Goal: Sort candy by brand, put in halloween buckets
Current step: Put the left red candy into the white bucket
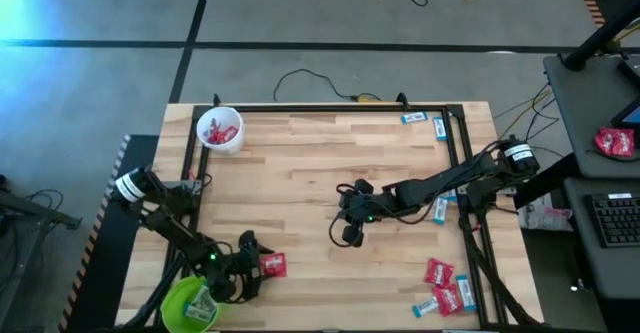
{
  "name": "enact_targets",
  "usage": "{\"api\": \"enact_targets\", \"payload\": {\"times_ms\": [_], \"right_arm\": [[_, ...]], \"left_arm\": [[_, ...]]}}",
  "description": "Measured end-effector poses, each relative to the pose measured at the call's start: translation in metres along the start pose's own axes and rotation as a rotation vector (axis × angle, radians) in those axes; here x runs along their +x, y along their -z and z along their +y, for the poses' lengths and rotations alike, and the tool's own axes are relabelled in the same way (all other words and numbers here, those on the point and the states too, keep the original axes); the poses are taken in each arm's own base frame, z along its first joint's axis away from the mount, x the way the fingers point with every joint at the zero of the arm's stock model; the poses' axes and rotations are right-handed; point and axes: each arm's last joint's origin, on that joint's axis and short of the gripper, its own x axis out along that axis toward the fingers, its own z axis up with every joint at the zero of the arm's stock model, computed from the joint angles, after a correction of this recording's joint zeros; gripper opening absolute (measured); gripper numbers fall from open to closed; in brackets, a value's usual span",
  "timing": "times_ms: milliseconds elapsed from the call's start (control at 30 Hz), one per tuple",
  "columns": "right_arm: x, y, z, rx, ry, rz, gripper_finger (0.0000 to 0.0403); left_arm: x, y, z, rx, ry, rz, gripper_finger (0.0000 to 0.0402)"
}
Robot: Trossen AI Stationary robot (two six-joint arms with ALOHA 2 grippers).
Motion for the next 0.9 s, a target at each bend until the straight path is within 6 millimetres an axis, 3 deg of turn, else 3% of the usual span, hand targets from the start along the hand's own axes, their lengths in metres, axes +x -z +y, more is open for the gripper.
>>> {"api": "enact_targets", "payload": {"times_ms": [133, 400, 533, 700, 900], "right_arm": [[0.000, 0.000, 0.000, -0.005, 0.000, -0.001, 0.0013], [0.000, 0.000, 0.000, -0.025, 0.000, -0.001, 0.0013], [0.000, 0.000, 0.000, -0.045, 0.000, -0.001, 0.0013], [0.000, 0.000, 0.000, -0.053, 0.000, -0.001, 0.0013], [0.000, 0.000, 0.000, -0.057, 0.002, -0.002, 0.0013]], "left_arm": [[0.003, -0.003, 0.006, -0.009, -0.021, 0.008, 0.0274], [-0.002, -0.011, 0.017, -0.002, -0.046, 0.027, 0.0112], [-0.010, -0.023, 0.027, 0.054, -0.123, 0.045, 0.0056], [-0.025, -0.060, 0.017, 0.154, -0.177, 0.005, 0.0029], [-0.044, -0.117, -0.014, 0.473, -0.292, -0.104, 0.0032]]}}
